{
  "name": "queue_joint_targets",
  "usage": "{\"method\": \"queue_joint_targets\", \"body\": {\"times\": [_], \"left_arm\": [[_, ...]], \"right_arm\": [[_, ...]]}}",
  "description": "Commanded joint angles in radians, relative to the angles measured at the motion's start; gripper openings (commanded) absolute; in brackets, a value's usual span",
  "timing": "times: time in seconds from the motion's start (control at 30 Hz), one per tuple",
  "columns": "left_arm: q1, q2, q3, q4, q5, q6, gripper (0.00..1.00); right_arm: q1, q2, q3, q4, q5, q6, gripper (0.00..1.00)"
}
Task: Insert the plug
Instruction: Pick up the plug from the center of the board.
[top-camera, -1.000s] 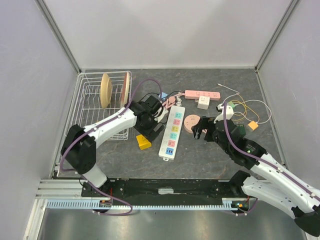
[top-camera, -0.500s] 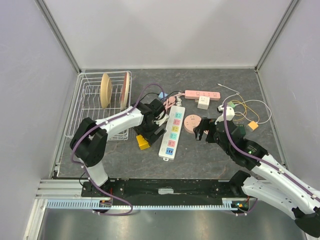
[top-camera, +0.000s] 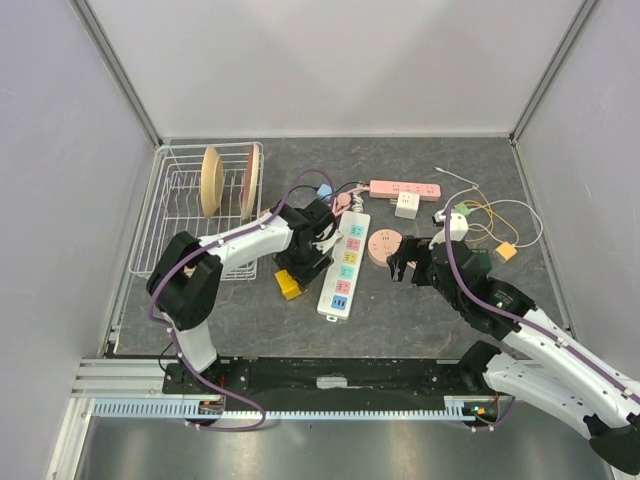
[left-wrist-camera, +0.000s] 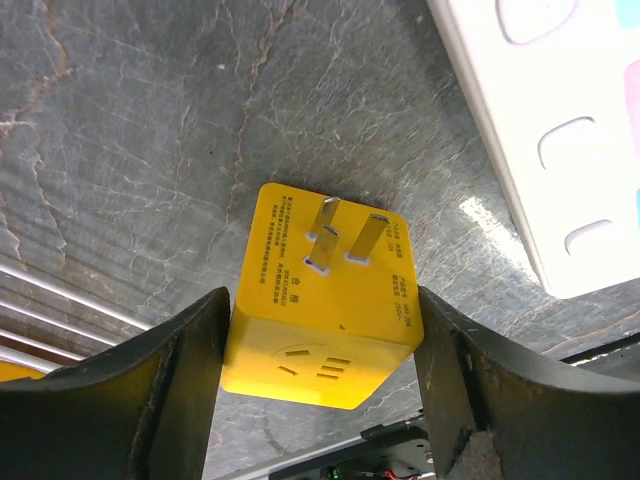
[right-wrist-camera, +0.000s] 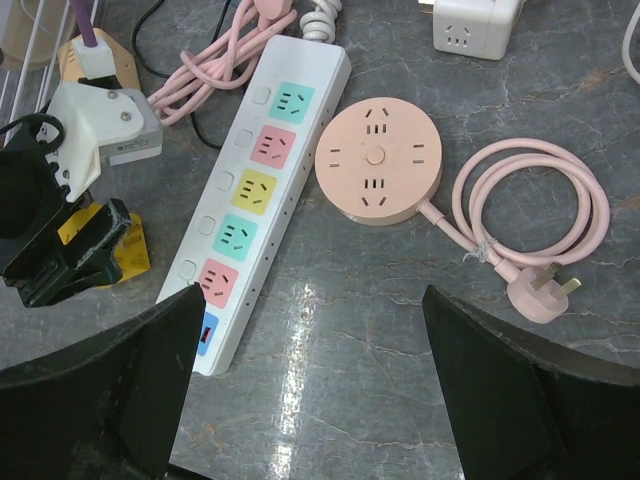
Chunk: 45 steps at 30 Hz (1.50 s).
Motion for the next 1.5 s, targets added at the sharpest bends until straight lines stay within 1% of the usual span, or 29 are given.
{"method": "queue_joint_targets", "body": {"times": [0.0, 0.1, 0.13, 0.2, 0.23, 0.33, 0.37, 0.4, 0.43, 0.47, 0.5, 0.53, 0.57, 0.63, 0.67, 0.7, 0.73, 0.77, 0.8, 0.83, 0.87, 1.0, 1.07, 1.13, 1.33, 1.37, 1.47], "left_arm": [[-0.006, -0.062, 0.061, 0.016, 0.06, -0.013, 0.58], [-0.006, -0.117, 0.067, 0.034, 0.074, -0.058, 0.48], [-0.005, -0.129, 0.072, 0.036, 0.071, -0.067, 0.41], [-0.005, -0.169, 0.08, 0.044, 0.045, -0.151, 0.32], [-0.005, -0.178, 0.089, 0.044, 0.044, -0.183, 0.24], [-0.003, -0.233, 0.101, 0.071, 0.014, -0.309, 0.23], [-0.002, -0.247, 0.098, 0.082, 0.011, -0.387, 0.23], [-0.002, -0.276, 0.097, 0.097, 0.0, -0.433, 0.23], [0.003, -0.292, 0.091, 0.128, 0.003, -0.482, 0.21], [0.004, -0.307, 0.084, 0.151, 0.012, -0.572, 0.21], [0.004, -0.347, 0.074, 0.177, 0.027, -0.62, 0.21], [0.007, -0.367, 0.04, 0.203, 0.031, -0.678, 0.21], [0.009, -0.388, 0.019, 0.269, 0.037, -0.781, 0.2], [0.023, -0.448, -0.053, 0.335, 0.083, -0.881, 0.2], [0.027, -0.466, -0.081, 0.399, 0.092, -0.98, 0.2], [0.032, -0.485, -0.109, 0.434, 0.106, -1.03, 0.2], [0.04, -0.523, -0.161, 0.459, 0.107, -1.076, 0.2], [0.041, -0.539, -0.184, 0.482, 0.106, -1.166, 0.18], [0.044, -0.557, -0.227, 0.528, 0.103, -1.208, 0.17], [0.044, -0.574, -0.247, 0.545, 0.1, -1.248, 0.15], [0.044, -0.604, -0.265, 0.565, 0.097, -1.322, 0.15], [0.044, -0.674, -0.345, 0.654, 0.08, -1.486, 0.18], [0.044, -0.707, -0.373, 0.709, 0.064, -1.58, 0.17], [0.044, -0.727, -0.406, 0.761, 0.045, -1.657, 0.14], [0.044, -0.747, -0.44, 0.843, 0.044, -1.792, 0.13], [0.044, -0.749, -0.442, 0.863, 0.02, -1.803, 0.13], [0.044, -0.749, -0.437, 0.887, 0.005, -1.831, 0.13]], "right_arm": [[0.0, -0.022, 0.022, 0.012, -0.003, -0.038, 0.98], [0.0, -0.04, 0.017, 0.039, -0.015, -0.066, 0.98], [0.0, -0.048, 0.014, 0.062, -0.021, -0.086, 0.98], [0.0, -0.065, 0.005, 0.09, -0.035, -0.106, 0.98], [0.0, -0.069, 0.002, 0.123, -0.059, -0.115, 0.98], [0.0, -0.07, -0.006, 0.183, -0.125, -0.169, 0.98], [0.0, -0.066, -0.008, 0.223, -0.139, -0.197, 0.98], [0.0, -0.054, -0.008, 0.242, -0.153, -0.213, 0.98], [0.0, -0.045, -0.006, 0.257, -0.164, -0.225, 0.98], [-0.002, -0.034, -0.003, 0.289, -0.199, -0.238, 0.98], [-0.002, -0.004, 0.011, 0.302, -0.216, -0.257, 0.98], [-0.002, 0.012, 0.02, 0.315, -0.23, -0.262, 0.98], [-0.002, 0.027, 0.029, 0.325, -0.26, -0.265, 0.98], [0.0, 0.068, 0.043, 0.367, -0.293, -0.265, 0.98], [-0.002, 0.078, 0.046, 0.384, -0.306, -0.264, 0.98], [0.0, 0.091, 0.046, 0.404, -0.332, -0.262, 0.98], [0.0, 0.099, 0.045, 0.441, -0.342, -0.261, 0.98], [0.0, 0.107, 0.045, 0.456, -0.346, -0.262, 0.98], [-0.002, 0.122, 0.045, 0.469, -0.365, -0.267, 0.98], [-0.002, 0.128, 0.045, 0.481, -0.369, -0.273, 0.98], [0.0, 0.133, 0.043, 0.516, -0.371, -0.273, 0.98], [0.0, 0.145, 0.0, 0.619, -0.368, -0.259, 0.98], [0.0, 0.147, -0.014, 0.685, -0.371, -0.238, 0.98], [0.0, 0.153, -0.038, 0.754, -0.397, -0.219, 0.98], [0.002, 0.188, -0.069, 0.875, -0.429, -0.187, 0.98], [0.003, 0.196, -0.07, 0.885, -0.429, -0.189, 0.98], [0.002, 0.219, -0.064, 0.924, -0.449, -0.184, 0.98]]}}
